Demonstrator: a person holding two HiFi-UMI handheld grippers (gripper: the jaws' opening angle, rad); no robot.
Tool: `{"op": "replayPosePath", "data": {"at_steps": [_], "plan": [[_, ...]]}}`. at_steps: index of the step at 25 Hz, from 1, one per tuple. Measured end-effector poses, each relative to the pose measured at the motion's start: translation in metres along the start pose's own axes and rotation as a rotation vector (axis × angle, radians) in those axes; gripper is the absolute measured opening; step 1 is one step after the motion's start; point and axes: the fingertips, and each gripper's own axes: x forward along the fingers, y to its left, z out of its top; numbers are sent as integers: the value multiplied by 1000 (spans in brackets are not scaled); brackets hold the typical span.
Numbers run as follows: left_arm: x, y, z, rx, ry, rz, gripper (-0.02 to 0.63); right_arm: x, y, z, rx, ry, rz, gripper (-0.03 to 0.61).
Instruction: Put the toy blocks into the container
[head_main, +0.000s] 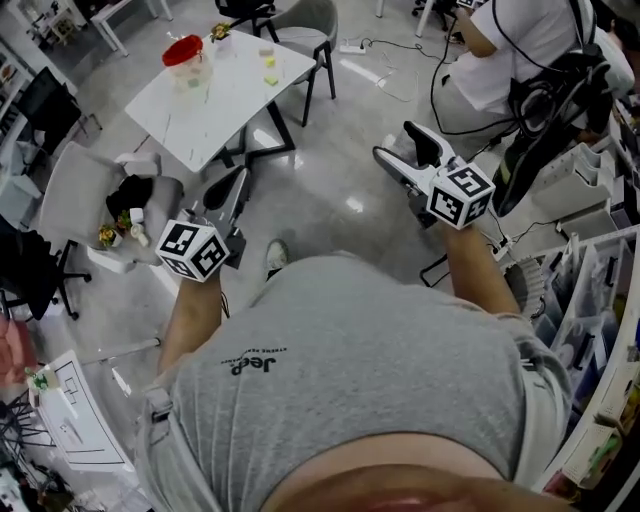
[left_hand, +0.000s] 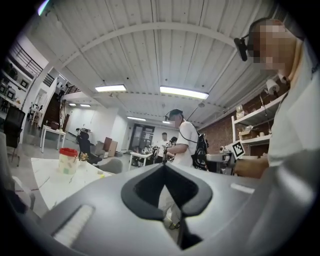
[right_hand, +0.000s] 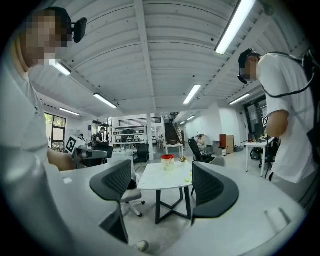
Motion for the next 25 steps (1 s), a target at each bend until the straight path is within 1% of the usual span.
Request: {"op": "replayPosePath", "data": {"at_steps": [4,9,14,18,21,25], "plan": [[26,40,-1,-11,-7,-41,58,35,-17,-3,-3,9,-36,359],[72,114,11,-17,-36,-111,58,103,-38,6,-25,13,-87,357],[116,197,30,-21,-16,-171,58,183,-58,25,-27,16,-125,357],[149,256,48,-13,-11,-200,58,245,-80,44,-31,-1,-145,357],[172,293,58,-8,-5,-222,58,285,-96,51,-31,-5,-156,357],[203,330,62,-10,15,-253,58,324,-123,52,-19,-3,-184,357]]}}
